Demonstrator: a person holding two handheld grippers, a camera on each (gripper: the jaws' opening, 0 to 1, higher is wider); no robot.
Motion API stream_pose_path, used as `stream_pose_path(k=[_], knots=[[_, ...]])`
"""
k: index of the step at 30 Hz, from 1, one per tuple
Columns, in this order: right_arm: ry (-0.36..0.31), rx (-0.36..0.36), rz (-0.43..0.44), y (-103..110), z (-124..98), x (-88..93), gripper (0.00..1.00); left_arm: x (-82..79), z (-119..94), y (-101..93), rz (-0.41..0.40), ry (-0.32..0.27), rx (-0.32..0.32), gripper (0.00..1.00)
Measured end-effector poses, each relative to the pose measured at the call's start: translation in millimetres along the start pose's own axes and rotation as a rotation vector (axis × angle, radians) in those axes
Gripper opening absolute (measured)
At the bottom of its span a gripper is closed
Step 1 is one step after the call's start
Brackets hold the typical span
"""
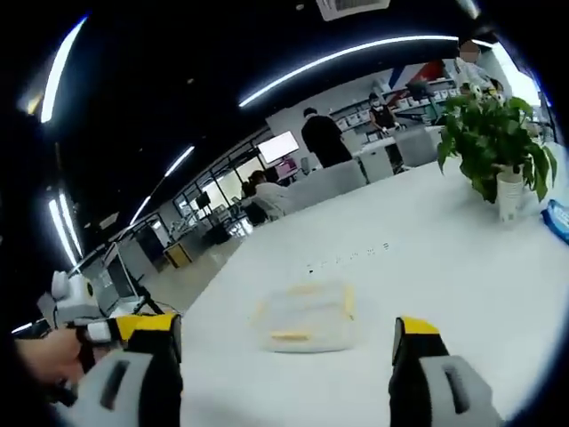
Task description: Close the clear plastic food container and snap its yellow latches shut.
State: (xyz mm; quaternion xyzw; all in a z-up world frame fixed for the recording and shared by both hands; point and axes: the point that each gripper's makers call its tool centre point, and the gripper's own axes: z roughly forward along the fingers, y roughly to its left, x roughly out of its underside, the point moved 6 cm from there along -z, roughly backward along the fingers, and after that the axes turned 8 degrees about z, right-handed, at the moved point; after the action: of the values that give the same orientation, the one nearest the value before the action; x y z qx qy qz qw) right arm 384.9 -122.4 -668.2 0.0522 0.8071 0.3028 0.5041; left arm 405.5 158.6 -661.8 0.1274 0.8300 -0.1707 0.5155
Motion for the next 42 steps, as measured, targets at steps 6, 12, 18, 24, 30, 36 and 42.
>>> stream_pose_path(k=[6, 12, 18, 24, 30, 36, 42], knots=[[-0.053, -0.032, 0.070, 9.2, -54.5, -1.8, 1.00, 8.1, -39.5, 6.5, 0.006, 0.009, 0.019, 0.97], [-0.025, -0.025, 0.016, 13.8, -92.5, 9.4, 1.00, 15.3, -86.1, 11.4, 0.072, 0.013, 0.034, 0.97], [0.060, -0.044, -0.107, 25.5, -124.6, 28.3, 1.00, 29.5, -132.4, 24.7, 0.071, 0.012, 0.054, 0.98], [0.092, -0.067, -0.149, 13.8, -153.9, 46.3, 1.00, 58.7, -169.7, 43.9, 0.229, 0.091, 0.012, 0.99], [0.220, -0.006, -0.134, -10.6, -184.4, 87.9, 1.00, 82.7, -194.6, 43.5, 0.137, 0.126, 0.053, 0.99], [0.230, 0.013, -0.100, -12.6, -187.7, 92.7, 1.00, 98.5, -203.2, 56.5, 0.112, 0.157, 0.027, 0.99], [0.231, -0.001, -0.093, -10.6, -179.5, 90.7, 1.00, 101.5, -200.5, 61.2, 0.119, 0.166, 0.024, 0.99]])
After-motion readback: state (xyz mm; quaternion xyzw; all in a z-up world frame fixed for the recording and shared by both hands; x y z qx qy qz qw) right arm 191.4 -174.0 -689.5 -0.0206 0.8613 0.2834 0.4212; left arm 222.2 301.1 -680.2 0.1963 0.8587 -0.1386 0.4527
